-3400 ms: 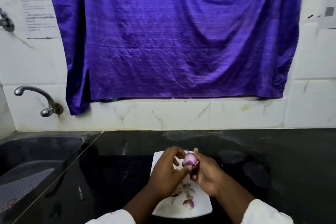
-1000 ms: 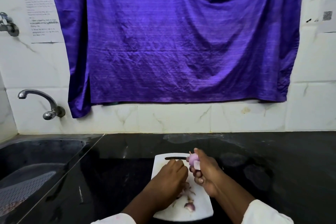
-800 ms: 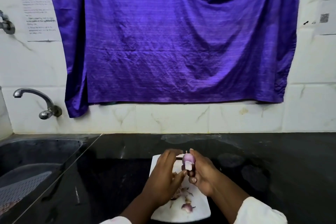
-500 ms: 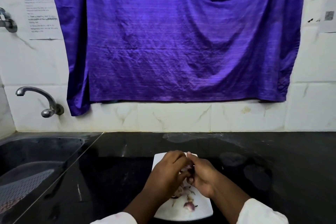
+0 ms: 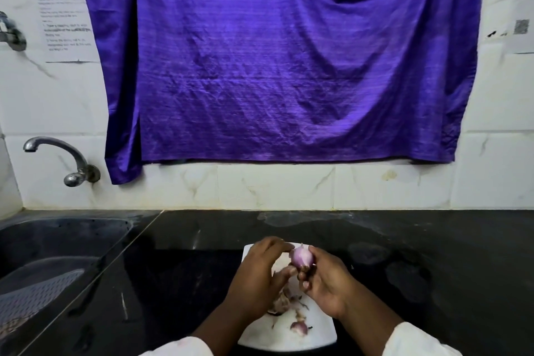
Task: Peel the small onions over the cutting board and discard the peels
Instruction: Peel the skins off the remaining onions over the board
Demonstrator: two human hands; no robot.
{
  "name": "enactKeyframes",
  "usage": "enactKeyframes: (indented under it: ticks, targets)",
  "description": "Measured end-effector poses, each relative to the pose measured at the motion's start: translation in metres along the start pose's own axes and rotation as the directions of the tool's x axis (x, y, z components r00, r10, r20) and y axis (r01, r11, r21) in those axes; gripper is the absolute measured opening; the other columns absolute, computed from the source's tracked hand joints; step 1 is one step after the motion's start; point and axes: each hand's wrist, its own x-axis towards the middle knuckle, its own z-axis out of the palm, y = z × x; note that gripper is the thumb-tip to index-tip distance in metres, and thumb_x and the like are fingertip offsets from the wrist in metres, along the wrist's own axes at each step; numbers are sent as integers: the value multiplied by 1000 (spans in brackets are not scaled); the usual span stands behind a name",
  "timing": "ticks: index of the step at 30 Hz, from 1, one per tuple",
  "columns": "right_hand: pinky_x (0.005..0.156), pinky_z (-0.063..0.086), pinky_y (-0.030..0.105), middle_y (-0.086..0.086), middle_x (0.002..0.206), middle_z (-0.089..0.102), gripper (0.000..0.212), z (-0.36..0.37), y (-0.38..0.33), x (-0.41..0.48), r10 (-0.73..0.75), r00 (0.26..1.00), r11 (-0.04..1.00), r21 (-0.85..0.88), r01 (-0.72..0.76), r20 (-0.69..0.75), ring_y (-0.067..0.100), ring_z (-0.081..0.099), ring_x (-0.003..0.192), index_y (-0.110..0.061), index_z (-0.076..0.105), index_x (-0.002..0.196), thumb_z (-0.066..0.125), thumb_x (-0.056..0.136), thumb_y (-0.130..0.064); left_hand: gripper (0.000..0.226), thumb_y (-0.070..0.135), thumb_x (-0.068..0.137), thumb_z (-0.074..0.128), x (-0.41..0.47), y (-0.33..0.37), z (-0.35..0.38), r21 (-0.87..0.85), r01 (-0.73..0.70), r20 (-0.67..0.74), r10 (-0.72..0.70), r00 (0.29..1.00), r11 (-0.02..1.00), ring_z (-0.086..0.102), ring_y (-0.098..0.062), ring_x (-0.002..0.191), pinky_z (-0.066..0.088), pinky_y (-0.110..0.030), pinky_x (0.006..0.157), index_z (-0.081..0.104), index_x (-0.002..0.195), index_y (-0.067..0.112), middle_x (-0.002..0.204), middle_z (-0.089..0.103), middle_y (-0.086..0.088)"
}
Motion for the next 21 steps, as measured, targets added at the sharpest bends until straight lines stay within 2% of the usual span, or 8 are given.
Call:
enactKeyframes:
  ticks: [3, 6, 8, 12, 13, 15, 18, 21]
  targets:
    - [45, 43, 27, 12, 78, 72, 56, 1, 0, -5, 28, 993, 999, -38, -24, 113, 16, 62, 51, -1, 68, 120, 40, 106, -47, 40, 39, 90, 76, 8, 10, -5, -115, -52, 70, 60, 996, 992, 52, 5, 124, 39, -11, 102, 62, 128, 36, 130, 59, 24]
    - [50, 38, 27, 15, 92, 75, 59, 2, 4, -1, 34, 987, 997, -76, -22, 158, 19, 62, 60, -3, 73, 118, 48, 100, -55, 32, 29, 85, 80, 14, 15, -5, -171, -65, 103, 83, 991, 983, 59, -4, 103, 49, -23, 88, 65, 113, 30, 111, 64, 17]
    - [55, 35, 30, 19, 103, 77, 59, 4, 6, -1, 20, 988, 993, -119, -2, 153, 21, 60, 70, -9, 76, 115, 54, 95, -60, 34, 28, 81, 83, 17, 15, -6, -189, -38, 111, 60, 992, 981, 58, -6, 95, 50, -25, 82, 64, 109, 27, 104, 61, 14]
    - [50, 36, 27, 6, 83, 73, 55, 2, 9, -1, -15, 989, 983, -179, 41, 146, 14, 56, 58, -14, 78, 105, 50, 97, -61, 42, 26, 73, 89, 20, 12, -8, -203, -25, 72, 40, 997, 979, 59, -9, 97, 48, -20, 79, 64, 107, 24, 103, 61, 11]
    - [54, 42, 28, 5, 86, 75, 57, 2, 10, -1, -25, 989, 981, -184, 52, 145, 15, 61, 64, -15, 78, 106, 48, 97, -62, 42, 27, 73, 90, 21, 11, -8, -211, -22, 76, 39, 996, 977, 60, -10, 98, 49, -20, 80, 65, 107, 25, 103, 61, 11]
    - [74, 54, 34, 8, 98, 80, 61, -1, 12, 1, -36, 989, 973, -220, 67, 141, 22, 72, 86, -16, 79, 107, 46, 96, -66, 41, 28, 74, 90, 20, 10, -9, -235, -7, 99, 31, 995, 972, 61, -12, 99, 53, -25, 83, 67, 108, 29, 105, 60, 13]
    - [86, 45, 39, 15, 108, 78, 66, 0, 12, -7, -73, 987, 969, -223, 104, 142, 28, 68, 100, -18, 82, 104, 48, 88, -73, 38, 32, 78, 88, 18, 9, -11, -254, 19, 125, 13, 992, 967, 63, -12, 103, 55, -31, 88, 70, 111, 34, 108, 61, 16]
    - [97, 47, 48, 16, 117, 76, 70, -1, 13, -6, -103, 980, 963, -230, 141, 171, 35, 69, 116, -21, 79, 110, 45, 86, -78, 36, 30, 81, 87, 20, 8, -13, -330, 67, 138, -22, 990, 941, 65, -11, 107, 57, -28, 89, 76, 115, 32, 111, 66, 13]
